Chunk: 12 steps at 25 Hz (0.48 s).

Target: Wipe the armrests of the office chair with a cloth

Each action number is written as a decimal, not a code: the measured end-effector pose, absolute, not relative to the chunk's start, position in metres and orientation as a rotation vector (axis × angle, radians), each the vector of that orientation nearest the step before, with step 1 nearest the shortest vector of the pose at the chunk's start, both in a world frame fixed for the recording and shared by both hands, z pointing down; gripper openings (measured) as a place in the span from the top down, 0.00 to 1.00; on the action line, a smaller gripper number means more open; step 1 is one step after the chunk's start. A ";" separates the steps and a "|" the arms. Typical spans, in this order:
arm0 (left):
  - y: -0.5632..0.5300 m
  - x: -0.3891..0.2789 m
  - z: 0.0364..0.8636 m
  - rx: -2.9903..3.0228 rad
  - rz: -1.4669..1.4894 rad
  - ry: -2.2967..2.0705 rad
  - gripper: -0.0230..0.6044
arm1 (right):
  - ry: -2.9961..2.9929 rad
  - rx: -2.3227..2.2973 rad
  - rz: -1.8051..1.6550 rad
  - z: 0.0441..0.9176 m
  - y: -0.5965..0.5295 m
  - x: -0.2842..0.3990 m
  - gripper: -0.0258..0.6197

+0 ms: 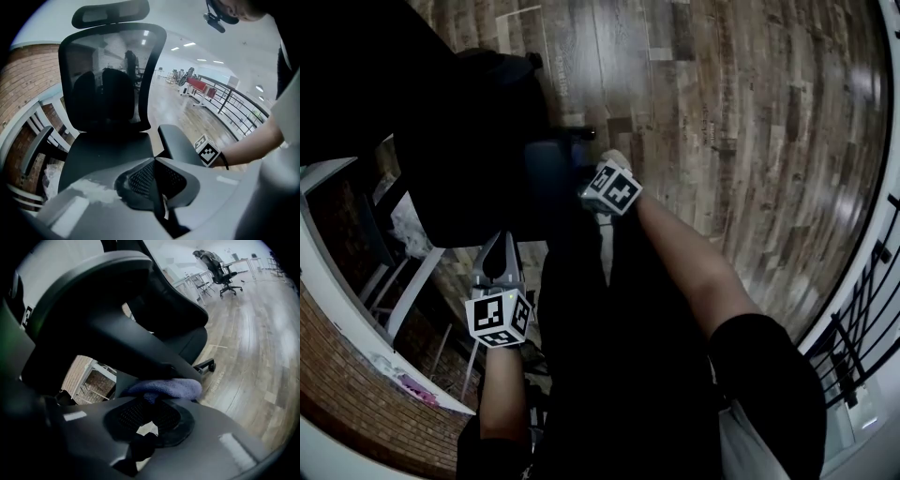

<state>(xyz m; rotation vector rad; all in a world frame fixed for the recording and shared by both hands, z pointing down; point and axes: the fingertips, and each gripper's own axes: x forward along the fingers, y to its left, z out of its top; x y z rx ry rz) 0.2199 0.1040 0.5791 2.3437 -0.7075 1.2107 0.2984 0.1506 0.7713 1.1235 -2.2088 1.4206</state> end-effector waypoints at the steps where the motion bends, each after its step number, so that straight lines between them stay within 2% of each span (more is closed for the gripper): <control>1: 0.105 0.220 0.573 2.351 1.197 -0.709 0.95 | -2.222 1.129 1.401 0.761 0.152 0.298 0.89; 12: 0.117 0.218 0.522 2.366 1.058 -0.782 0.95 | -2.217 1.154 1.129 0.679 0.163 0.340 0.89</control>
